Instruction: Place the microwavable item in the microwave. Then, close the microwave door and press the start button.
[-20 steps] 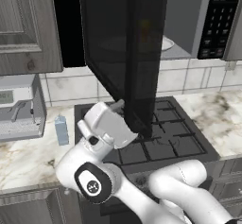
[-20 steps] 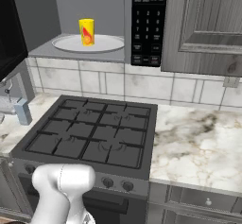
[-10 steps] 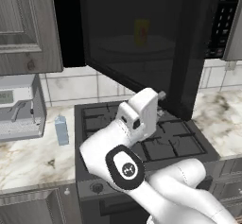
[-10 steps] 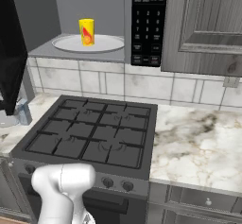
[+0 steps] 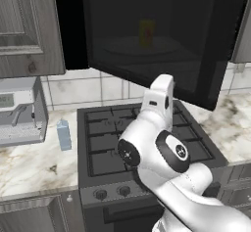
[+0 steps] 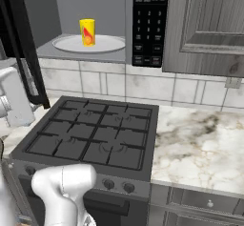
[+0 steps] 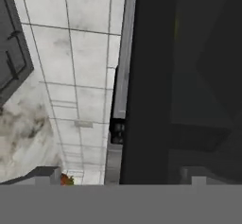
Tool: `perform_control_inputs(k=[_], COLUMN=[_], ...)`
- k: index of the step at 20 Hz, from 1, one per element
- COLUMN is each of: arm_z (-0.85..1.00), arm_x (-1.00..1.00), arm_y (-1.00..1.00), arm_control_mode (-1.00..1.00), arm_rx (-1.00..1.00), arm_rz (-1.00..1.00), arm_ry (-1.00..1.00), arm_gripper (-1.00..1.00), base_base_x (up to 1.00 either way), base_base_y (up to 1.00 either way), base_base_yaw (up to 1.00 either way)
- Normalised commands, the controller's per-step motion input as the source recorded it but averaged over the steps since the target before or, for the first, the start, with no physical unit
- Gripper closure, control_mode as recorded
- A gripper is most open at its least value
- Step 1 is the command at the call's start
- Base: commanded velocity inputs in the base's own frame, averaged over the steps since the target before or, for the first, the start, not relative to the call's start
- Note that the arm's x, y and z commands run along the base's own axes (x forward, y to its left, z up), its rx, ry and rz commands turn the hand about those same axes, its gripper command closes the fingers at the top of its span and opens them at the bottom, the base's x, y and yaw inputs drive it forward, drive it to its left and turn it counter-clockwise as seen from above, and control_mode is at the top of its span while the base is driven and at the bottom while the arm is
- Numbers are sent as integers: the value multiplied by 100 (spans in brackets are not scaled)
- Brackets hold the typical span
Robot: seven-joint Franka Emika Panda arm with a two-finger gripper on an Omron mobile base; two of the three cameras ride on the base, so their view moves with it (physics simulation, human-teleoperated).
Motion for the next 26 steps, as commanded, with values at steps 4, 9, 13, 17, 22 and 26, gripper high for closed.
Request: perform_control_inputs(k=[4, 9, 13, 17, 22, 26], arm_z=[0, 0, 0, 0, 0, 2], arm_x=[69, 75, 70, 74, 70, 60], arm_y=[-2, -4, -18, -23, -24, -14], arm_control_mode=[-100, -100, -100, -100, -100, -100], arm_rx=[-1, 0, 0, 0, 0, 0], arm_rz=[31, 27, 27, 26, 26, 24], arm_ry=[42, 37, 14, 3, 0, 0], arm_gripper=[-100, -100, -100, -100, -100, -100], base_base_x=[0, 0, 0, 0, 0, 0], base_base_y=[0, 0, 0, 0, 0, 0], base_base_yaw=[0, 0, 0, 0, 0, 0])
